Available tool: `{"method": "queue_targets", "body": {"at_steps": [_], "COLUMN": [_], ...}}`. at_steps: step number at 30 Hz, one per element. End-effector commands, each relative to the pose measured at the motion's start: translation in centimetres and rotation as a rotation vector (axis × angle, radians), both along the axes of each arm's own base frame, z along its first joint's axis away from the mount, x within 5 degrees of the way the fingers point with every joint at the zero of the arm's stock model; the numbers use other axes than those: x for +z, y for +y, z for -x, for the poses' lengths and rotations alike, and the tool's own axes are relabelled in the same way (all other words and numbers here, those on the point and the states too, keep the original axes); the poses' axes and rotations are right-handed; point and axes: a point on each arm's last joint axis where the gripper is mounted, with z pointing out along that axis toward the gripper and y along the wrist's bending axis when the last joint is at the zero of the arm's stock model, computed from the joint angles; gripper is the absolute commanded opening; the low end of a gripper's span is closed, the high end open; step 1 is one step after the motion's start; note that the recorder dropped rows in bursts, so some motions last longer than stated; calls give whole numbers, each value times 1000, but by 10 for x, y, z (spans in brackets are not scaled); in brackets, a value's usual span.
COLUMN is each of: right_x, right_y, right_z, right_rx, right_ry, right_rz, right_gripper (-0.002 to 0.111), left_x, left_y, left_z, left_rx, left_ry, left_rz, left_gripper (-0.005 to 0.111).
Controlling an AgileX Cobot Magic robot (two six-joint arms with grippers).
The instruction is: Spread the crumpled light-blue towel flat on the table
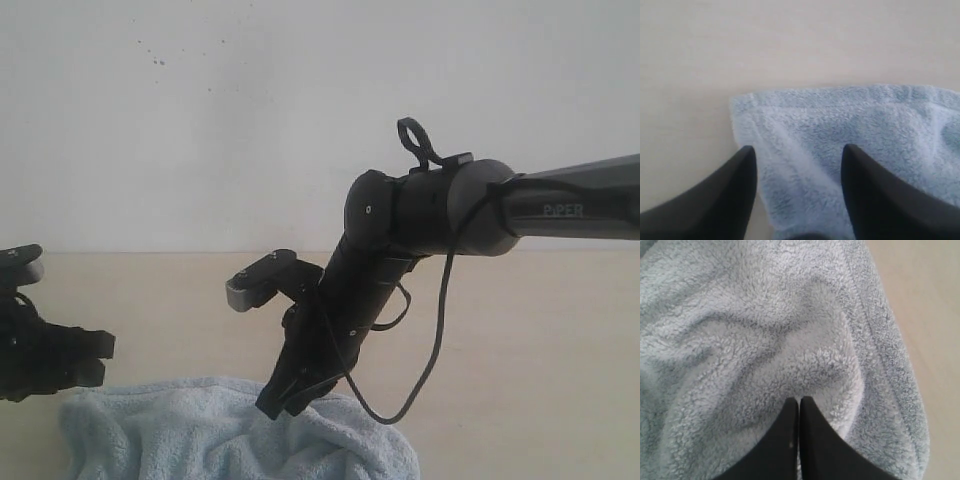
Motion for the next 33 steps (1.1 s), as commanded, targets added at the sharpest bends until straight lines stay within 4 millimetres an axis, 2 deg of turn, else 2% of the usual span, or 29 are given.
{"method": "queue_targets", "body": {"at_steps": [1,10,13,21,28,33], "right_x": [5,5,5,5,5,5], "right_y": [-2,-2,-2,-1,-1,-1], "right_z": [1,1,1,0,0,0], "right_rx": [5,9,9,10,13,12], "right_ry": [-1,-5,-7,-19,-24,-26], "right_rz": [-4,-4,-7,-12,-14,-15], "right_gripper": [0,0,0,0,0,0], "left_x": [-5,-8,-16,-53,-51,-49], "left_y": [4,35,34,32,23,23], "left_z": [-10,-9,-8,-9,-17,-20], "left_rx": [7,65,53,50,33,25], "left_ry": [11,32,67,184,106,66], "left_rz": [91,87,90,119,227,231], "left_gripper": [50,50,50,50,50,50]}}
